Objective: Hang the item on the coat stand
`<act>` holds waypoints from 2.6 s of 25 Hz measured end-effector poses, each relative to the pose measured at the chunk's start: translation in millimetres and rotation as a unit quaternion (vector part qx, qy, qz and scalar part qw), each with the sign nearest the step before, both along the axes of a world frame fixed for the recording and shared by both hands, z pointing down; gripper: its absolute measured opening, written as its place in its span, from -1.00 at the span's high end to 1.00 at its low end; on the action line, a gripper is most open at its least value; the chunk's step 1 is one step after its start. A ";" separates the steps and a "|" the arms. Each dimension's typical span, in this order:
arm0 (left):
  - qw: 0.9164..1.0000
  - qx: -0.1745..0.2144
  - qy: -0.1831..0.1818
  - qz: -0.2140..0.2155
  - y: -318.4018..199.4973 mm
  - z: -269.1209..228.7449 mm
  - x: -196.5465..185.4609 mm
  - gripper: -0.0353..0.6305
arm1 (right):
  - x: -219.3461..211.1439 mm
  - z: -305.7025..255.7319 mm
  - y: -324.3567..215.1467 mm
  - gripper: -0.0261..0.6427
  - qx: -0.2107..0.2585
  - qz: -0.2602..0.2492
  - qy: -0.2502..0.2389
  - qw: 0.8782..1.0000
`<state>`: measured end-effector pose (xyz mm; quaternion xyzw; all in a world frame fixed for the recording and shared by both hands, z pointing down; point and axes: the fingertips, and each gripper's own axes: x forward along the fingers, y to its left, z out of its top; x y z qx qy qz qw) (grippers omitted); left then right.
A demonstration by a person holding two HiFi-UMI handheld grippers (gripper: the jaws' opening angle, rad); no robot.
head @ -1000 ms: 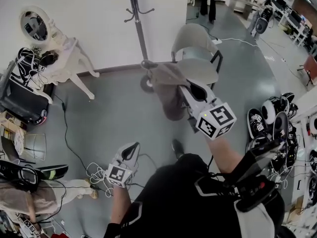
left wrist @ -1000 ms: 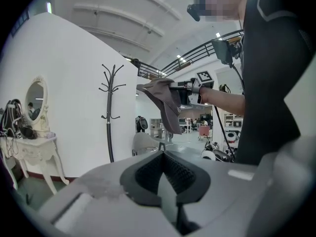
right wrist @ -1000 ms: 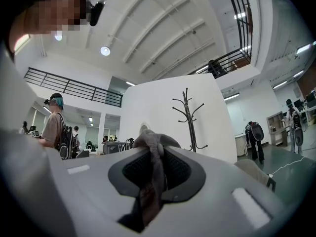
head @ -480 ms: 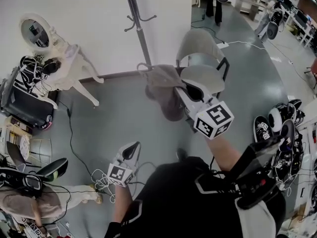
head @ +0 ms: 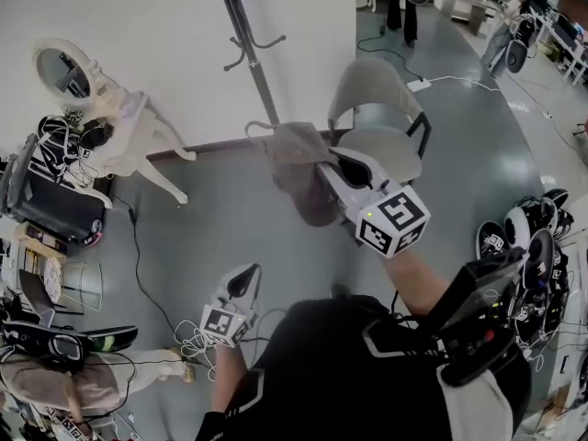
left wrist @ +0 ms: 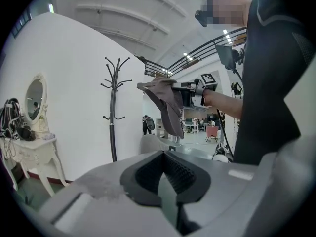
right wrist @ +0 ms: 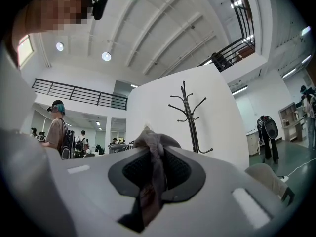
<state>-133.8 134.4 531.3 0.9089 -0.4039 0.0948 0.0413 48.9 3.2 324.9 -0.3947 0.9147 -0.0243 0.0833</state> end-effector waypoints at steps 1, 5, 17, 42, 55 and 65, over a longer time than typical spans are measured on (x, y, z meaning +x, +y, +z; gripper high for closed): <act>1.000 -0.001 0.000 -0.002 -4.4 0.8 2.9 0.81 | 2.1 -0.1 -4.3 0.76 0.001 -0.003 -0.001 1.000; 1.000 -0.009 0.003 -0.014 -24.0 0.7 16.2 0.81 | 15.9 2.9 -24.2 0.76 0.001 -0.009 -0.004 1.000; 0.999 -0.006 -0.012 -0.036 -62.1 -5.2 26.0 0.81 | 28.0 5.1 -73.9 0.76 0.000 -0.034 -0.017 0.999; 1.000 -0.001 0.017 0.001 -191.9 -4.4 -39.0 0.81 | -7.2 -63.6 -188.9 0.76 0.049 0.026 -0.030 0.998; 0.999 0.008 0.022 0.039 -250.4 0.0 -64.2 0.81 | -24.8 -101.3 -233.6 0.76 0.084 0.066 -0.027 0.994; 0.998 0.006 0.027 0.065 -281.8 2.8 -91.7 0.81 | -17.8 -113.9 -263.4 0.76 0.096 0.129 -0.025 0.987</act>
